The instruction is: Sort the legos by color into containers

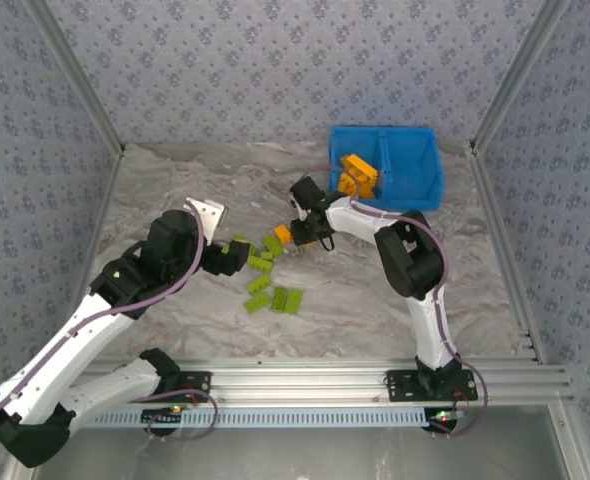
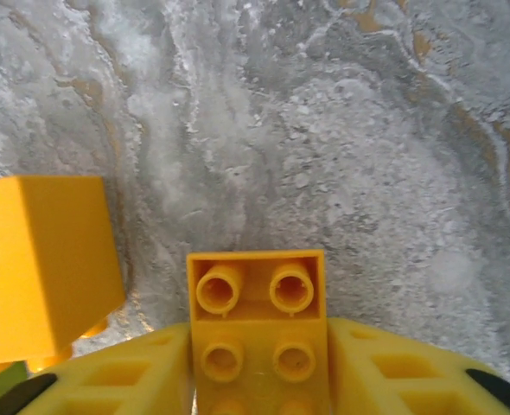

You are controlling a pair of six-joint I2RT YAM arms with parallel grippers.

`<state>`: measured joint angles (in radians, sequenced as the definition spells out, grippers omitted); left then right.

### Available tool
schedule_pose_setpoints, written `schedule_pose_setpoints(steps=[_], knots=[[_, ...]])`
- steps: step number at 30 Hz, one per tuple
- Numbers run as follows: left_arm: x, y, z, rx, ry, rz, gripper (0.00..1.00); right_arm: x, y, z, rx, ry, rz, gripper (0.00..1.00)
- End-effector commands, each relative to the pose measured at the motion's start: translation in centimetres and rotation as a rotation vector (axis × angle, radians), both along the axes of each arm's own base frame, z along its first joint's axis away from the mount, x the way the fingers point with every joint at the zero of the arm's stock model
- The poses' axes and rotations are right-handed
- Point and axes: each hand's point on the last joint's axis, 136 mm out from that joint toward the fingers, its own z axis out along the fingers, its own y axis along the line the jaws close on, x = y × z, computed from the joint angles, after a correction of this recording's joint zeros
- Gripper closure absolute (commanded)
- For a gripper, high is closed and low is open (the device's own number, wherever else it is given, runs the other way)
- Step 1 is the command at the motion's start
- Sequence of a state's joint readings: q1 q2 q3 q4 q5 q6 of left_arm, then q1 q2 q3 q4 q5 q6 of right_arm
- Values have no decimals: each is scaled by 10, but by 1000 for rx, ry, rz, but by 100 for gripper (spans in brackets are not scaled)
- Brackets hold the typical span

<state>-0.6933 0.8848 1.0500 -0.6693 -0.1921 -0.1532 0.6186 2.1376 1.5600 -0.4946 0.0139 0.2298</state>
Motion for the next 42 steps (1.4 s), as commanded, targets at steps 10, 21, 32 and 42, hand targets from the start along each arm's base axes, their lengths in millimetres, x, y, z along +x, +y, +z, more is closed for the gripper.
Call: schedule_pose_setpoints(steps=[10, 21, 32, 42], knots=[[3, -14, 5, -63, -29, -49, 1, -25, -72, 149, 82, -324, -203, 66], [-1, -32, -2, -103, 44, -115, 1, 78, -165, 193, 74, -447, -409, 64], [-6, -30, -52, -71, 289, -12, 1, 160, -157, 117, 13, -275, -425, 58], [37, -67, -80, 30, 412, -34, 6, 132, -158, 211, 72, -383, -398, 40]])
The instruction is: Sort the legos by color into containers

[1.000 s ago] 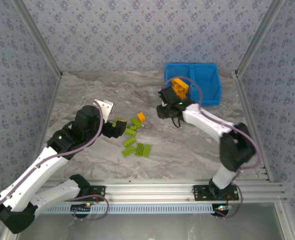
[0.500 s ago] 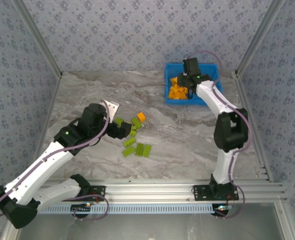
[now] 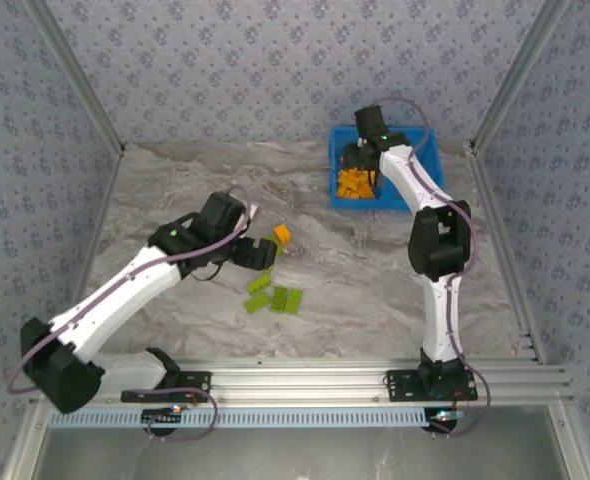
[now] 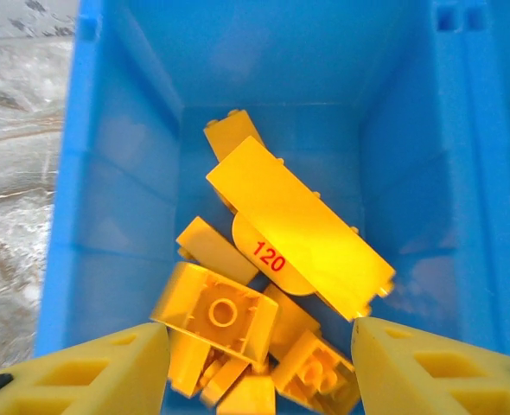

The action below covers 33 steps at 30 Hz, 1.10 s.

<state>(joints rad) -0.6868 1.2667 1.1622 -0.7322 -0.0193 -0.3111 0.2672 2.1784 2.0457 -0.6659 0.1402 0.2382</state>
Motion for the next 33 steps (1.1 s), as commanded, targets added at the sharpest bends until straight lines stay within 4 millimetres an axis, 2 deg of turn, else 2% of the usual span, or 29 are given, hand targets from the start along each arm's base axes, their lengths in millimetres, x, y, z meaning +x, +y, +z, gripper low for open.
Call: schedule_pose_setpoints(steps=[1, 4, 8, 10, 13, 17, 21, 27, 31, 33], knots=[[23, -18, -7, 25, 39, -33, 7, -35, 1, 81, 35, -115, 39, 40], [45, -29, -26, 116, 73, -62, 7, -81, 8, 108, 75, -164, 104, 37], [65, -28, -63, 270, 115, -97, 10, -155, 10, 126, 113, -233, 167, 28], [65, -31, -83, 306, 140, -161, 13, -190, 5, 127, 121, -250, 182, 23], [65, -32, -116, 350, 182, -220, 13, -233, -10, 116, 128, -244, 159, 18], [74, -37, -143, 375, 187, -271, 6, -276, -29, 95, 150, -201, 104, 15], [92, -37, -155, 375, 160, -293, 1, -290, -37, 93, 162, -197, 73, 14], [110, -27, -182, 404, 193, -351, 1, -290, -34, 113, 192, -232, 84, 13], [106, -28, -195, 393, 245, -384, 16, -289, -37, 122, 192, -256, 64, 12], [103, -31, -195, 373, 253, -393, 22, -290, -38, 125, 205, -269, 58, 12]])
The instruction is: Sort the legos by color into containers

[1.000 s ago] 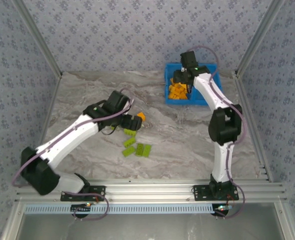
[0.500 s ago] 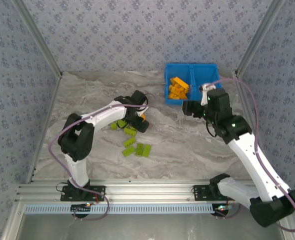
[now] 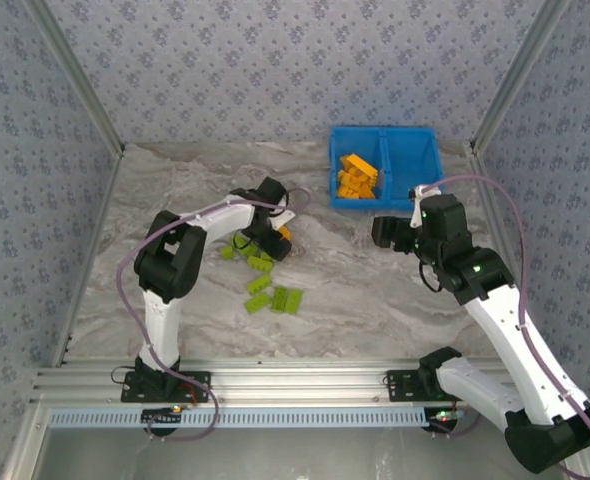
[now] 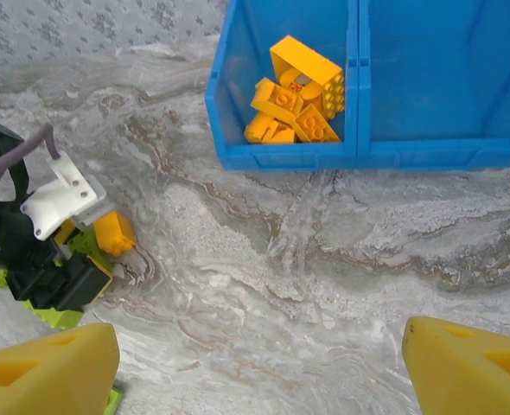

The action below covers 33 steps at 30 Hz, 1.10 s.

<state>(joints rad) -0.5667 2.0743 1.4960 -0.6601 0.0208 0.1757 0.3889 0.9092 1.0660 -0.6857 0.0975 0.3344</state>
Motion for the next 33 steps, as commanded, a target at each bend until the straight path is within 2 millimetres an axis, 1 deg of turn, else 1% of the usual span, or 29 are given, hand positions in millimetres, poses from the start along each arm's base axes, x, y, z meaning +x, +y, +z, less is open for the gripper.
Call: schedule_pose_setpoints(steps=[1, 3, 6, 8, 9, 12, 14, 16, 18, 20, 22, 24, 26, 28, 29, 31, 33], knots=[[-7, -3, -13, -12, 45, -46, 25, -3, -3, 16, 34, -36, -33, 12], [-8, -6, -12, -31, 47, -47, 32, -2, -3, 16, 39, -37, -37, 12], [-9, -6, -11, -26, 58, -43, 44, -4, -4, 18, 42, -35, -42, 12], [-9, -8, -3, -48, 53, -36, 52, -6, -7, 20, 38, -33, -58, 12], [-11, -9, 2, -62, 49, -31, 53, -6, -9, 22, 39, -36, -65, 12], [-12, -15, 34, -143, -3, -8, 54, -9, -13, 29, 49, -51, -82, 11], [-13, -21, 69, -206, -68, 10, 54, -12, -16, 33, 62, -63, -103, 10], [-14, -32, 113, -281, -157, 14, 55, -13, -22, 35, 70, -70, -137, 9], [-15, -53, 154, -360, -261, 18, 57, -16, -33, 34, 71, -72, -204, 7], [-18, -89, 191, -466, -347, -10, 58, -21, -47, 32, 73, -75, -283, 6], [-18, -128, 215, -541, -408, -58, 58, -25, -57, 30, 84, -80, -343, 4], [-11, -167, 227, -582, -455, -108, 58, -31, -66, 29, 102, -91, -396, 4], [9, -206, 231, -611, -498, -139, 58, -38, -71, 30, 145, -103, -436, 4], [29, -238, 238, -671, -523, -144, 58, -45, -74, 28, 181, -108, -453, 4], [40, -253, 237, -697, -530, -140, 58, -48, -75, 28, 197, -110, -456, 4], [59, -278, 230, -729, -533, -140, 58, -56, -77, 26, 213, -108, -458, 4], [72, -298, 229, -769, -550, -143, 58, -64, -80, 23, 221, -99, -463, 4]])
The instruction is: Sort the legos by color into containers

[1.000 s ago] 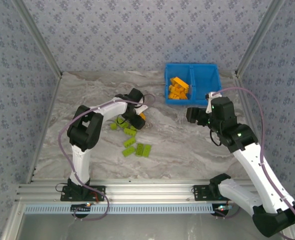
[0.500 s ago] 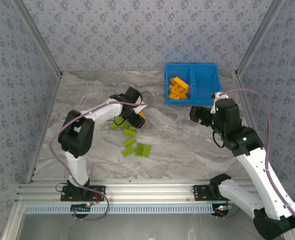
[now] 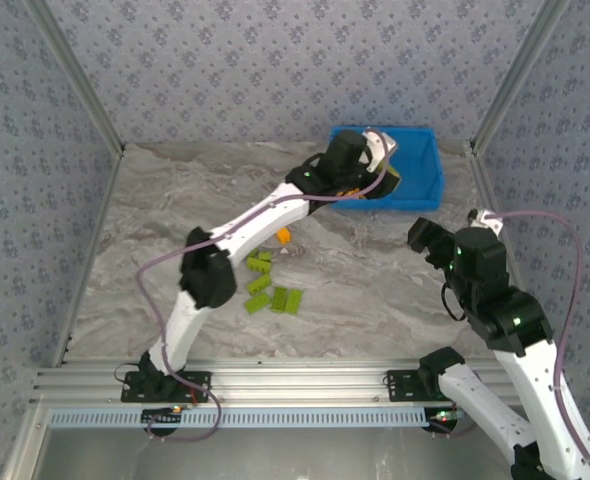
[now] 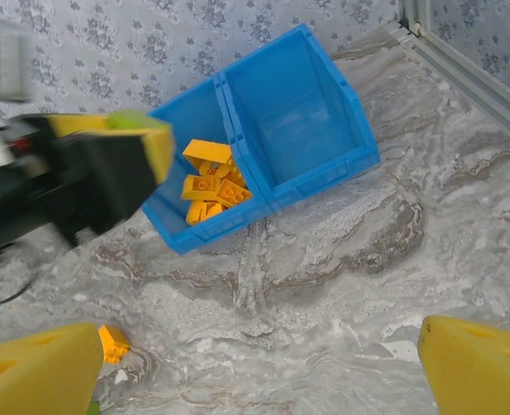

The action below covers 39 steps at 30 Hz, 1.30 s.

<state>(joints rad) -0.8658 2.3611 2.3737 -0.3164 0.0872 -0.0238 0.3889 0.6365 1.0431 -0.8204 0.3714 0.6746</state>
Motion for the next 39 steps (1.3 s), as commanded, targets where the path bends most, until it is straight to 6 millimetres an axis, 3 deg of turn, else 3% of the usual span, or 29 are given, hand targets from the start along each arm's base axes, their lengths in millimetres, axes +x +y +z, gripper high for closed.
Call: schedule_pose_setpoints(steps=[1, 5, 10, 14, 17, 21, 26, 31, 34, 39], knots=[[22, -24, -19, -52, 18, -1, 58, -14, -9, -12, 34, 32, -48, 4], [28, -55, -16, -163, -84, -26, 59, -25, -9, -23, 40, 71, -32, 4], [41, -68, -13, -202, -302, 93, 59, -33, -8, -30, 61, 101, -25, 4], [64, -54, -9, -288, -314, 203, 44, -44, -13, -33, 86, 88, -40, 4], [69, -51, -9, -305, -311, 208, 20, -51, -20, -39, 91, 82, -66, 4], [68, -49, -1, -290, -317, 193, 3, -54, -22, -43, 91, 83, -72, 3], [64, -40, 24, -288, -305, 199, 1, -51, -19, -44, 97, 79, -63, 3], [51, -20, 74, -313, -243, 212, 1, -49, -15, -47, 88, 93, -36, 2], [38, 10, 107, -280, -153, 270, 1, -45, -2, -63, 54, 171, 30, 3], [-12, 65, 147, -175, -54, 226, 1, -15, 5, -92, -128, 423, 63, 1]])
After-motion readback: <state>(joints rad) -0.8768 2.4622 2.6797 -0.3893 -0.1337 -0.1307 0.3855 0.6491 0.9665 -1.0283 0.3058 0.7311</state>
